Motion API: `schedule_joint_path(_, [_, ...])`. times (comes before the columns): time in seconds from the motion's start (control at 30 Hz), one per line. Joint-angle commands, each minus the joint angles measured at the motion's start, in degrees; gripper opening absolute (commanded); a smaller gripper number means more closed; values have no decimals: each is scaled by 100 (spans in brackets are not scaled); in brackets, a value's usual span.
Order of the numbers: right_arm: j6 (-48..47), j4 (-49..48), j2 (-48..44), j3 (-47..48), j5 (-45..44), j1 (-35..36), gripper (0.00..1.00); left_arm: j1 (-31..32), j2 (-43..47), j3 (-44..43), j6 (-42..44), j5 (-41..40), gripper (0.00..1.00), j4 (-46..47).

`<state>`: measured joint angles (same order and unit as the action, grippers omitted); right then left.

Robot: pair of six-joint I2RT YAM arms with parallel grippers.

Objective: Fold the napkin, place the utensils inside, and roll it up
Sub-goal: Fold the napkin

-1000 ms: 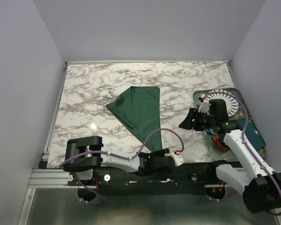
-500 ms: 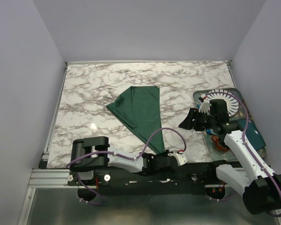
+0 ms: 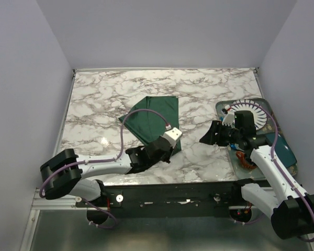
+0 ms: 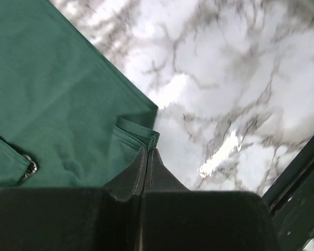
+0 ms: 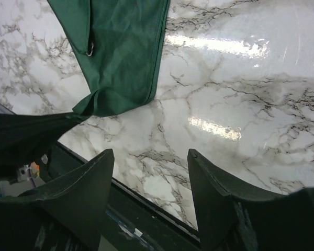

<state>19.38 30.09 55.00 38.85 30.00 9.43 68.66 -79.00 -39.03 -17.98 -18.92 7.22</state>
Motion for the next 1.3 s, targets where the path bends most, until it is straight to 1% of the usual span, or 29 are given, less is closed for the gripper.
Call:
schedule_joint_path(0.0, [-101, 112, 19, 123, 190, -55, 67, -886, 420, 167, -899, 1503, 0, 420])
schedule_joint_path(0.07, [-101, 111, 37, 131, 234, -55, 67, -1204, 526, 185, -1084, 1794, 0, 455])
schedule_joint_path(0.1, [-101, 112, 46, 132, 252, -55, 67, -1380, 544, 202, -1172, 2134, 0, 534])
schedule_joint_path(0.13, [-109, 120, 46, 132, 261, -55, 67, -1747, 552, 228, -1364, 2268, 0, 569])
schedule_joint_path(0.2, [-109, 112, 72, 105, 261, -56, 67, -2101, 535, 246, -1550, 2654, 0, 631])
schedule_joint_path(0.23, [-118, 103, 72, 96, 261, -55, 67, -2294, 500, 220, -1664, 2761, 0, 631])
schedule_joint_path(0.27, [-118, 103, 81, 105, 287, -55, 67, -2618, 430, 203, -1743, 2831, 0, 605])
schedule_joint_path(0.33, [-127, 103, 107, 114, 305, -55, 67, -2980, 360, 211, -1858, 3103, 0, 666])
schedule_joint_path(0.37, [-144, 103, 107, 114, 322, -55, 67, -3321, 263, 237, -2006, 3209, 0, 745])
schedule_joint_path(0.5, [-153, 94, 151, 88, 331, -55, 67, -4016, -36, 167, -2262, 3587, 0, 938])
schedule_joint_path(0.67, [-153, 76, 195, 105, 366, -55, 67, -4502, -580, -158, -2342, 3851, 0, 868])
schedule_joint_path(0.8, [-171, 76, 204, 88, 375, -64, 67, -4818, -687, -237, -2298, 3905, 0, 807])
schedule_joint_path(1.07, [-171, 24, 371, 105, 454, -55, 67, -5372, -625, -535, -1973, 3536, 0, 236])
schedule_joint_path(1.17, [-171, -3, 432, 114, 507, -55, 67, -5460, -651, -597, -2008, 3290, 0, 51])
schedule_joint_path(1.27, [-171, -55, 476, 88, 524, -55, 67, -5574, -678, -668, -2069, 3237, 0, 25])
